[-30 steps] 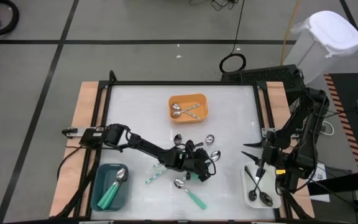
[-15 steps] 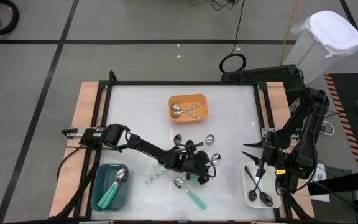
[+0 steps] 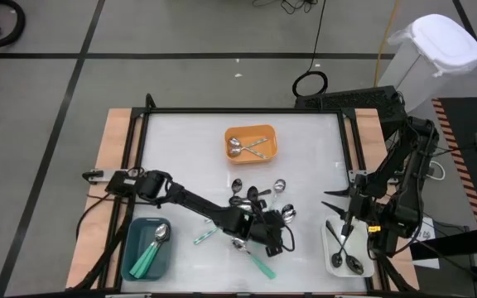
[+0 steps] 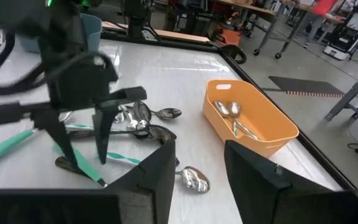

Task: Sort silverware by color (type)
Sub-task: Put the green spoon into the blue bin

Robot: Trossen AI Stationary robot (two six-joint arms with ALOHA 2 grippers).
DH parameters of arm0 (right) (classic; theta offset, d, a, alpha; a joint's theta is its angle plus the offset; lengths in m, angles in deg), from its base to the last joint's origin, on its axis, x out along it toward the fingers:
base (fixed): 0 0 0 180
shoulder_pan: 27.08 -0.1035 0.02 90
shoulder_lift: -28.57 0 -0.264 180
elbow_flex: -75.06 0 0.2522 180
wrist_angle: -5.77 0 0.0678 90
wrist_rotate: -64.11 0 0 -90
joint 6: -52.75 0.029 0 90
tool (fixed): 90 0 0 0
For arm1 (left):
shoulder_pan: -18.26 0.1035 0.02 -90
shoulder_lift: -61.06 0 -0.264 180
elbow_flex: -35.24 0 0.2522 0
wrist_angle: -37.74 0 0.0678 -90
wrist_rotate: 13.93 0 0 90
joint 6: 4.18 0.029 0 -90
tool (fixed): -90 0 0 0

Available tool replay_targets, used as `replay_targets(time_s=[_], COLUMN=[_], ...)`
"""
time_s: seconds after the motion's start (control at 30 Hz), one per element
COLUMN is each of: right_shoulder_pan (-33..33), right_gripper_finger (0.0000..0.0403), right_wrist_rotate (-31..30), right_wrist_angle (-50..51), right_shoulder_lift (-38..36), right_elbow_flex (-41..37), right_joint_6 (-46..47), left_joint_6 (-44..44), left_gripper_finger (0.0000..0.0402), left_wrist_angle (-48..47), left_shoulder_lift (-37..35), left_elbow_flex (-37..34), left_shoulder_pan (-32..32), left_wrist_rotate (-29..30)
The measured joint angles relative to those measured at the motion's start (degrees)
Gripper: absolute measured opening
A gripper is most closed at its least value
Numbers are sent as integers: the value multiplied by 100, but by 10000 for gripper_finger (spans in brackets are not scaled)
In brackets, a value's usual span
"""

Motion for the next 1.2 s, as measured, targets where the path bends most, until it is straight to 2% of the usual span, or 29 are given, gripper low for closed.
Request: replay_targets(time_s=[0.07,0.27,0.43,0.53,0.67,0.83,0.97,1.2], right_shoulder_pan=[0,35,46,46,44,44,44,46], right_gripper_finger=[132,132,132,132,132,132,132,132], right_wrist_rotate=[0,0,0,2,11,17,21,18], right_wrist_angle=[-1,6,35,45,46,46,43,-42], right_shoulder_lift=[1,-2,0,-2,-2,-2,-2,-2], right_elbow_flex=[0,0,0,0,0,0,0,0], right_joint_6=[4,-3,-8,-10,-43,-54,-50,-12], left_joint_6=[40,171,131,128,173,260,298,449], left_gripper_finger=[159,159,157,138,90,41,40,40], left_wrist_angle=[-257,109,-63,-68,-49,-665,-1318,-1534], left_shoulder_lift=[83,417,490,496,500,528,525,525], left_elbow_flex=[28,67,63,63,93,613,1095,1391], left_shoulder_pan=[-7,82,155,160,160,150,21,-138], left_wrist_rotate=[37,-202,-196,-189,-183,20,95,334])
